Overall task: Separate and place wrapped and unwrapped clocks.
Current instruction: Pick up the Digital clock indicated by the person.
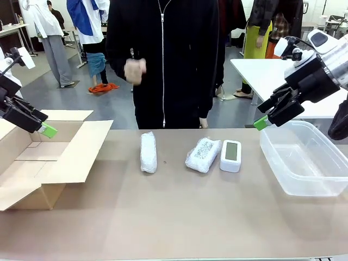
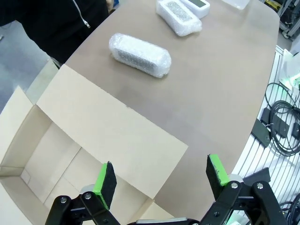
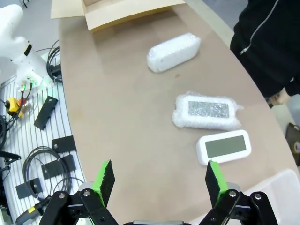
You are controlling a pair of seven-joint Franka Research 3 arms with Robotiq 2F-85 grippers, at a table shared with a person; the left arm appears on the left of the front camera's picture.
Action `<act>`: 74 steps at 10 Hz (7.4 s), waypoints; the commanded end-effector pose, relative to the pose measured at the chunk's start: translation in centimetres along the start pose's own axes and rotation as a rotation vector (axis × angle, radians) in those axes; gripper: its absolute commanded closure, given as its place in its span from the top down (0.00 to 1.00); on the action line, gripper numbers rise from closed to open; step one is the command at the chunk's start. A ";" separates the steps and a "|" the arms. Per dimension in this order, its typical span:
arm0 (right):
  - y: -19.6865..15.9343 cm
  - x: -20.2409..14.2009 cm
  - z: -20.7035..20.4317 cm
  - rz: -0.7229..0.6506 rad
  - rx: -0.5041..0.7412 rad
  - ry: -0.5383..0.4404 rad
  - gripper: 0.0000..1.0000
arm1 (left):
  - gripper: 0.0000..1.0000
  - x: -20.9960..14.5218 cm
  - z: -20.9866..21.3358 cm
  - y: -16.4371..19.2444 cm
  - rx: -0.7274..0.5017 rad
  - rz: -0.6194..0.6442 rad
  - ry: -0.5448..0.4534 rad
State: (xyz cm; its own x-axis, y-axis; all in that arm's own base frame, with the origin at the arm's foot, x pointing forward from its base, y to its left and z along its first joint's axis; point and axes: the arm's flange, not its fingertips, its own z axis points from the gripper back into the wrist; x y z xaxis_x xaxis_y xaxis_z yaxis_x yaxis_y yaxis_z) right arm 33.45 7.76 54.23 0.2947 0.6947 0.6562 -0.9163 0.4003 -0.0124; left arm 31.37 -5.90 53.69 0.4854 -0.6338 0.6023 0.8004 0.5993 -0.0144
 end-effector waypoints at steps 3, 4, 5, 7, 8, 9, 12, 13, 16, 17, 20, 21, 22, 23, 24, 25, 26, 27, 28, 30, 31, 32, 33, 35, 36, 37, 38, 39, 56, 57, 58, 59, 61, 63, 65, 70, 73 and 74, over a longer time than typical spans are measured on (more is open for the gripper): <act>-0.2 0.3 -0.2 0.005 0.025 -0.016 1.00 | 1.00 0.0 0.1 -0.1 -0.007 0.005 -0.002; -0.2 0.3 -0.2 0.005 0.025 -0.016 1.00 | 1.00 0.0 0.1 -0.1 -0.007 0.005 -0.002; -0.2 0.3 -0.2 0.005 0.025 -0.016 1.00 | 1.00 0.0 0.1 -0.1 -0.007 0.005 -0.002; -0.2 0.3 -0.2 0.005 0.025 -0.016 1.00 | 1.00 0.0 0.1 -0.1 -0.007 0.005 -0.002; -0.2 0.3 -0.2 0.005 0.025 -0.016 1.00 | 1.00 0.0 0.1 -0.1 -0.007 0.005 -0.002; -0.2 0.3 -0.2 0.005 0.025 -0.016 1.00 | 1.00 0.0 0.1 -0.1 -0.007 0.005 -0.002; -0.2 0.3 -0.2 0.005 0.025 -0.016 1.00 | 1.00 0.0 0.1 -0.1 -0.007 0.005 -0.002; -0.2 0.3 -0.2 0.005 0.025 -0.016 1.00 | 1.00 0.0 0.1 -0.1 -0.007 0.005 -0.002; -0.2 0.3 -0.2 0.005 0.025 -0.016 1.00 | 1.00 0.0 0.1 -0.1 -0.007 0.005 -0.002; -0.2 0.3 -0.2 0.005 0.025 -0.016 1.00 | 1.00 0.0 0.1 -0.1 -0.007 0.005 -0.002; -0.2 0.3 -0.2 0.005 0.025 -0.016 1.00 | 1.00 3.4 -1.0 -1.4 0.032 0.079 0.058; -0.2 0.3 -0.2 0.005 0.025 -0.016 1.00 | 1.00 6.4 -2.3 -2.2 0.093 0.224 0.108; -0.2 0.3 -0.2 0.005 0.025 -0.016 1.00 | 1.00 8.9 -3.8 -3.1 0.143 0.351 0.152; -0.2 0.3 -0.2 0.005 0.025 -0.016 1.00 | 1.00 10.8 -5.3 -4.0 0.216 0.503 0.204; -0.2 0.3 -0.2 0.005 0.025 -0.016 1.00 | 1.00 12.4 -7.1 -5.4 0.351 0.643 0.242; -0.2 0.3 -0.2 0.005 0.025 -0.016 1.00 | 1.00 13.7 -8.7 -6.5 0.380 0.771 0.265; -0.2 0.3 -0.2 0.005 0.025 -0.016 1.00 | 1.00 15.0 -10.4 -7.1 0.412 0.809 0.278; -0.2 0.3 -0.2 0.005 0.025 -0.016 1.00 | 1.00 16.1 -12.5 -6.7 0.400 0.836 0.268; -0.2 0.3 -0.2 0.005 0.025 -0.016 1.00 | 1.00 16.7 -14.5 -6.0 0.372 0.882 0.257; -0.2 0.3 -0.2 0.005 0.025 -0.016 1.00 | 1.00 14.9 -13.0 -7.0 0.388 0.838 0.257; -0.2 0.3 -0.2 0.005 0.025 -0.016 1.00 | 1.00 14.9 -13.0 -7.0 0.388 0.838 0.257; -0.2 0.3 -0.2 0.005 0.025 -0.016 1.00 | 1.00 14.9 -13.0 -7.0 0.388 0.838 0.257; -0.2 0.3 -0.2 0.005 0.025 -0.016 1.00 | 1.00 14.9 -13.0 -7.0 0.388 0.838 0.257; -0.2 0.3 -0.2 0.005 0.025 -0.016 1.00 | 1.00 17.9 -15.2 -7.0 0.387 0.936 0.267; -0.2 0.3 -0.2 0.005 0.025 -0.016 1.00 | 1.00 19.7 -16.9 -6.3 0.348 1.007 0.319; -0.2 0.3 -0.2 0.005 0.025 -0.016 1.00 | 1.00 20.9 -18.9 -5.2 0.345 1.073 0.388; -0.2 0.3 -0.2 0.005 0.025 -0.016 1.00 | 1.00 21.5 -20.8 -4.6 0.339 1.105 0.416; -0.2 0.3 -0.2 0.005 0.025 -0.016 1.00 | 1.00 21.8 -22.9 -4.0 0.333 1.138 0.438; -0.2 0.3 -0.2 0.005 0.025 -0.016 1.00 | 1.00 19.2 -35.2 0.8 0.448 1.165 0.413; -0.2 0.3 -0.2 0.005 0.025 -0.016 1.00 | 1.00 19.2 -35.5 0.9 0.453 1.159 0.421; -0.2 0.3 -0.2 0.005 0.025 -0.016 1.00 | 1.00 19.1 -35.9 0.9 0.472 1.166 0.408; -0.2 0.3 -0.2 0.005 0.025 -0.016 1.00 | 1.00 19.1 -36.2 1.0 0.462 1.157 0.405; -0.2 0.3 -0.2 0.005 0.025 -0.016 1.00 | 1.00 18.8 -36.7 1.5 0.460 1.154 0.422; -0.2 0.3 -0.2 0.005 0.025 -0.016 1.00 | 0.80 18.7 -36.7 1.8 0.481 1.164 0.438; -0.2 0.3 -0.2 0.005 0.025 -0.016 1.00 | 0.76 18.7 -36.8 1.8 0.472 1.156 0.449; -0.2 0.3 -0.2 0.005 0.025 -0.016 1.00 | 0.02 18.7 -36.0 1.7 0.439 1.145 0.454; -0.2 0.3 -0.2 0.005 0.025 -0.016 1.00 | 0.16 20.2 -29.5 -1.1 0.370 1.097 0.396; -0.2 0.3 -0.2 0.005 0.025 -0.016 1.00 | 0.16 21.2 -25.8 -2.5 0.355 1.102 0.401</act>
State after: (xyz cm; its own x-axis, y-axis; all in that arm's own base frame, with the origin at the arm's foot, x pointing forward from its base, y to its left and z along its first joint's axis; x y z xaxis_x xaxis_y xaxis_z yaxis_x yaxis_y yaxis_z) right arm 33.42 8.01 54.25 0.2957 0.7011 0.6488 -0.9159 0.4012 -0.0161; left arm 51.67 -34.98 42.61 0.9602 0.2451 0.1342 -0.2347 0.9680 -0.0888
